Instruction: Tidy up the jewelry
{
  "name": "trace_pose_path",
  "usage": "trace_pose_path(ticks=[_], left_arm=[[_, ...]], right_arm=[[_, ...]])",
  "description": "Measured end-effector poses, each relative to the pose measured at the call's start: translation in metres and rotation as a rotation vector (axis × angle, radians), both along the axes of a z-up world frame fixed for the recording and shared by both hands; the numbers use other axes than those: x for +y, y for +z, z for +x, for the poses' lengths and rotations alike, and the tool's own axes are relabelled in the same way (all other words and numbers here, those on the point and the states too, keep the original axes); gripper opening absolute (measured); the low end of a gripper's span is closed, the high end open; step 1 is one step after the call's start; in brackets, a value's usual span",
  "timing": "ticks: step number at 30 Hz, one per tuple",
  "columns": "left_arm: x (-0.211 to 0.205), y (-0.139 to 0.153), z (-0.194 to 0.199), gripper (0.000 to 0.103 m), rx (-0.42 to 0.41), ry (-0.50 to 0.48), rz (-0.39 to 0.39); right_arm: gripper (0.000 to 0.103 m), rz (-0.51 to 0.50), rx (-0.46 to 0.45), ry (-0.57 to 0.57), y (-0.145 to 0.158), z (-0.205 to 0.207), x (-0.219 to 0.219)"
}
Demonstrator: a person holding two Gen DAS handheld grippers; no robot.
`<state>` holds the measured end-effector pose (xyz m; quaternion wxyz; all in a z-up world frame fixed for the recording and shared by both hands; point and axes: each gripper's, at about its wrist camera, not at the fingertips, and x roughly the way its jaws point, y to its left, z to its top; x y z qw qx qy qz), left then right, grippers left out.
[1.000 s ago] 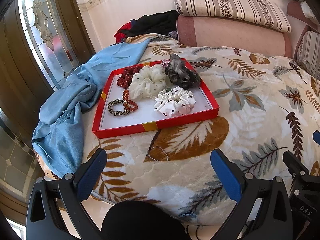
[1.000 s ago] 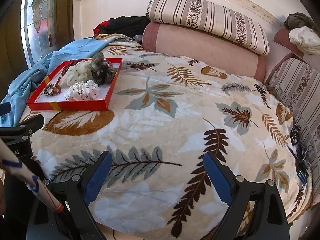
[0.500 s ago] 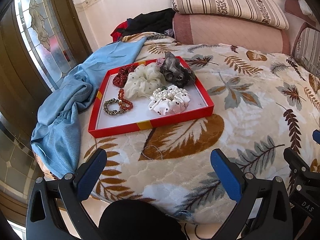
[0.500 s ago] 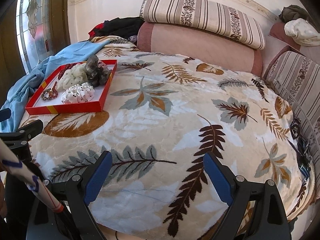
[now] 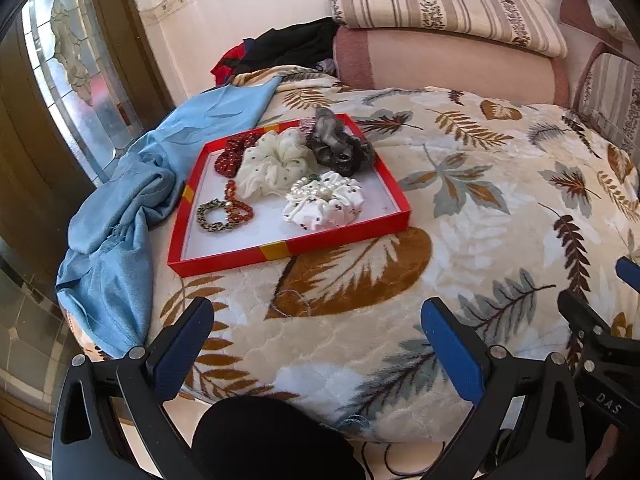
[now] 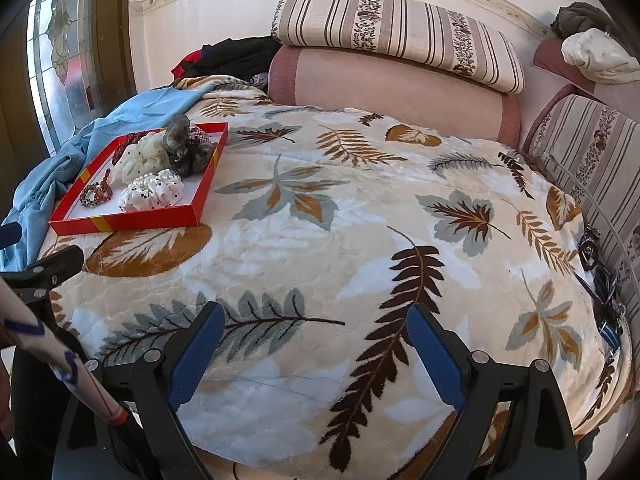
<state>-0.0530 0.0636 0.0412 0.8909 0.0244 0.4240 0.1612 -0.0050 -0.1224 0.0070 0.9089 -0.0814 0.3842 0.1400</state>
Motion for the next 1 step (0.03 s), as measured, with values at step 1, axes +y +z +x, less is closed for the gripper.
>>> trace_pose_path(ticks=[1], left_arm=[[-0.0017, 0.0003, 0.0, 0.103, 0.0, -0.004, 0.003]], right_arm=[[0.095, 0.001, 0.001, -0.001, -0.0003, 0.0001, -0.0003]])
